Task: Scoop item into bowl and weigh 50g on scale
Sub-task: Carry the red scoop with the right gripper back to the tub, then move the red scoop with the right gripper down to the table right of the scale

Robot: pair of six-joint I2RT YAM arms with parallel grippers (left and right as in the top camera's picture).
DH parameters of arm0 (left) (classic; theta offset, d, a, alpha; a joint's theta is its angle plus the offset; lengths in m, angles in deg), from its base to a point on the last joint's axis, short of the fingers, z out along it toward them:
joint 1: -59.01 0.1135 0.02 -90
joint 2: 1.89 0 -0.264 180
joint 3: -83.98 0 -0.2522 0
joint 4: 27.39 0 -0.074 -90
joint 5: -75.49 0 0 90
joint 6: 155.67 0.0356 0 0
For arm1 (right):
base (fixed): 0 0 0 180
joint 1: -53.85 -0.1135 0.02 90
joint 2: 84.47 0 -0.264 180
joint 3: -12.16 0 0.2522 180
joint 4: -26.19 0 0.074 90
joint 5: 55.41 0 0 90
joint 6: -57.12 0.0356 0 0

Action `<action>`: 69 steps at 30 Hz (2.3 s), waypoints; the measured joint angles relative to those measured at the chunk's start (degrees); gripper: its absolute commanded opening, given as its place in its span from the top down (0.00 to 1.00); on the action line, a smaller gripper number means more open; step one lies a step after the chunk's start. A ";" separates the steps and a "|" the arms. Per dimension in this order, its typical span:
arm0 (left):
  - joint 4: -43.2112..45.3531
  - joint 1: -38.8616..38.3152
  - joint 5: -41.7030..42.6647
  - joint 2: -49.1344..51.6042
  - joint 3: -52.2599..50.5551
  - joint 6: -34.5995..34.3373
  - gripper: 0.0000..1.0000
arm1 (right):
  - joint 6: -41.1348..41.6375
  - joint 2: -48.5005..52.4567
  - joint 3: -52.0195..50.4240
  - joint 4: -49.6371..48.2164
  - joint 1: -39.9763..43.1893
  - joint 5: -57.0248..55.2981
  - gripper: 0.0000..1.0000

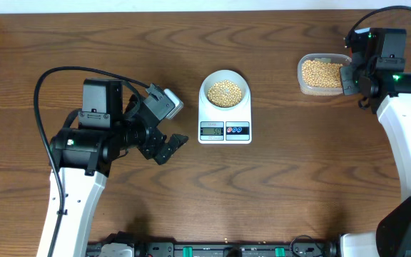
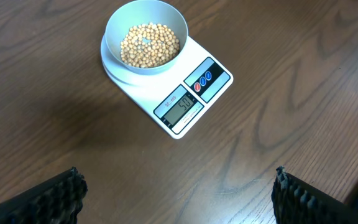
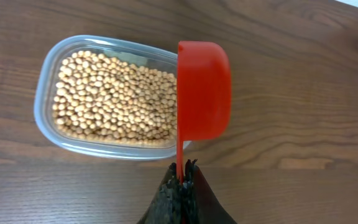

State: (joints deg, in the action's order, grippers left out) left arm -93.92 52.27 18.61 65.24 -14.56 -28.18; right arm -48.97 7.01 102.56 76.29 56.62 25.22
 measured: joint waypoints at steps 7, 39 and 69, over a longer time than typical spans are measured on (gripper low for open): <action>0.00 0.00 0.00 0.00 0.00 0.00 0.02 | 2.14 -2.32 0.00 0.24 0.79 6.69 0.99; -0.15 0.00 0.00 0.00 0.09 0.00 0.02 | 27.50 -21.22 -39.04 -12.17 25.14 53.96 0.99; -0.13 0.00 0.00 0.00 0.09 0.00 0.02 | 46.82 -21.22 -55.82 -29.46 25.14 44.15 0.62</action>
State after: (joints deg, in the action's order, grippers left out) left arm -94.05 52.27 18.61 65.24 -14.47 -28.18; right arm -2.16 -14.21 46.74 46.83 81.75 69.37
